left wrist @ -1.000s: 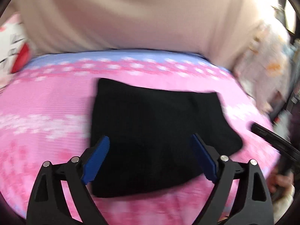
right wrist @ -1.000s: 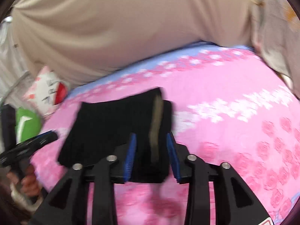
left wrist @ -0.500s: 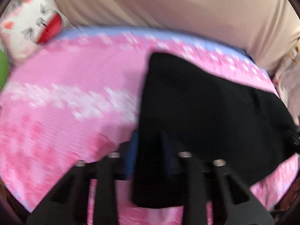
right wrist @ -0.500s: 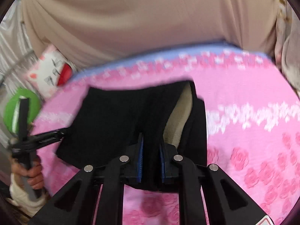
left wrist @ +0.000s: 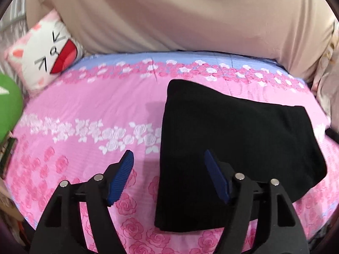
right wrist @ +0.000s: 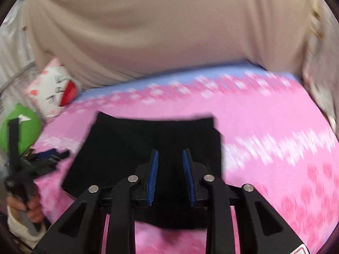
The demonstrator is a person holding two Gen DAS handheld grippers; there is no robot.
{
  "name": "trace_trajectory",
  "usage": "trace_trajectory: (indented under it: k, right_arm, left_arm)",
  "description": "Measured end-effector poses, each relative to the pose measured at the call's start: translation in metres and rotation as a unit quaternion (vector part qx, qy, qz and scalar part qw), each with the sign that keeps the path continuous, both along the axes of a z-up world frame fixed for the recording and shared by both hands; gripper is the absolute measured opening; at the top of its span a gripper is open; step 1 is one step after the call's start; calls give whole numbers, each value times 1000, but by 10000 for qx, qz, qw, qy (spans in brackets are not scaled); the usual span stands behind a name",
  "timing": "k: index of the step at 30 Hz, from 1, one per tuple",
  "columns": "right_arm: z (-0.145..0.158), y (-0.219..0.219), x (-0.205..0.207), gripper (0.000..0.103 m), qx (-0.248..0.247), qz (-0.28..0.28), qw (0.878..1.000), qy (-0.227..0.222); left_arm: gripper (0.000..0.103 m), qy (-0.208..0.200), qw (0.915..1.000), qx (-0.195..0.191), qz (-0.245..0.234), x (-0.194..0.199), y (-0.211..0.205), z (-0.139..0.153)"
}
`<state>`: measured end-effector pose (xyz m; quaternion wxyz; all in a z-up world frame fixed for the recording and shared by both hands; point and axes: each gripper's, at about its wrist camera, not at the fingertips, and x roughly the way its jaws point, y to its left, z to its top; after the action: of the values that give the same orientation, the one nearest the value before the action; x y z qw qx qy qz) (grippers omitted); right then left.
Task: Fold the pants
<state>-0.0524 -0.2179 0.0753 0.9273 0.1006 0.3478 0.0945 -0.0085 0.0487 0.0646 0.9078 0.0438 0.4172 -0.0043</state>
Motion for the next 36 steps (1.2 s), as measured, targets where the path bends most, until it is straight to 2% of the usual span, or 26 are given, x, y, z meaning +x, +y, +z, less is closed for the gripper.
trace_trajectory:
  k: [3, 9, 11, 13, 15, 17, 22, 24, 27, 31, 34, 36]
  right_arm:
    - [3, 35, 23, 17, -134, 572, 9983, 22]
    - [-20, 99, 59, 17, -356, 1276, 9908, 289]
    - [-26, 113, 70, 16, -401, 1368, 9890, 388]
    - [-32, 124, 85, 8, -457, 1450, 9872, 491]
    - [-42, 133, 104, 6, -509, 1437, 9861, 660]
    - [-50, 137, 118, 2, -567, 1407, 9854, 770]
    - [-76, 158, 149, 1, -1133, 1268, 9808, 953]
    - [-73, 164, 153, 2, -1287, 1220, 9798, 928]
    - [-53, 145, 138, 6, -828, 1195, 9869, 696]
    - [-20, 75, 75, 11, -144, 764, 9965, 304]
    - [-21, 18, 25, 11, -133, 256, 9990, 353]
    - [-29, -13, 1, 14, -54, -73, 9985, 536]
  left_arm:
    - [70, 70, 10000, 62, -1, 6, -6, -6]
    - [70, 317, 9989, 280, 220, 20, 0, -24]
    - [70, 370, 9986, 252, 295, 24, 8, -28]
    - [73, 387, 9985, 206, 321, 26, 15, -30]
    - [80, 363, 9982, 216, 425, 27, 23, -31]
    - [82, 367, 9979, 209, 483, 27, 30, -32]
    - [82, 405, 9972, 169, 613, 28, 42, -34]
    - [81, 397, 9966, 166, 705, 27, 47, -33]
    - [81, 386, 9965, 107, 735, 21, 54, -28]
    - [85, 413, 9968, -87, 676, 10, 59, -25]
    - [85, 497, 9970, -362, 467, 4, 51, -23]
    - [86, 481, 9978, -373, 281, 0, 36, -21]
